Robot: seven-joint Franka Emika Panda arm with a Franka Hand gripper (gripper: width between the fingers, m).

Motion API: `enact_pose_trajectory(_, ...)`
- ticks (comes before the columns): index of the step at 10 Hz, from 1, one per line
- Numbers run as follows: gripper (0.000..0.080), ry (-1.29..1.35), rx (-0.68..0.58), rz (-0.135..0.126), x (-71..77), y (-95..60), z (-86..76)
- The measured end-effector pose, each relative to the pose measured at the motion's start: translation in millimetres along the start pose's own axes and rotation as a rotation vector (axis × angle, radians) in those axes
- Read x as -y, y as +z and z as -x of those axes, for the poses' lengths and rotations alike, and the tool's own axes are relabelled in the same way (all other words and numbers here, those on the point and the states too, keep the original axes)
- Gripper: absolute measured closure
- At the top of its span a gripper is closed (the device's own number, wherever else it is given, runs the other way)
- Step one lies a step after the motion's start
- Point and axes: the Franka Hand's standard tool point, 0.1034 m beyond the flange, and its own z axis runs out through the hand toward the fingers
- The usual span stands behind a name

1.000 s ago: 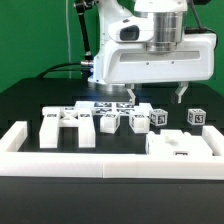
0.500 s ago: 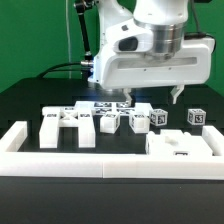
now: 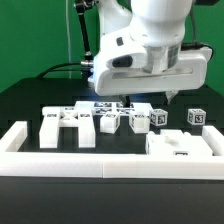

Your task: Assemble chair

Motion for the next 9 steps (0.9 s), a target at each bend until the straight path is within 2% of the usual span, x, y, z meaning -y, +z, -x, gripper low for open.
enact_pose_trajectory(2, 0.0151, 0.002, 0.108, -0.006, -2.6, 12.2, 4.0)
enact_pose_trajectory(6, 0.0151, 0.000, 0.337, -0.028, -0.6, 24.1, 8.4)
enact_pose_trajectory(7, 0.0151, 0.012, 0.315, -0.023, -2.7, 27.4, 1.0)
enact_pose_trajectory(9, 0.0151, 0.098, 0.328, -0.013, -3.7, 33.7, 2.9)
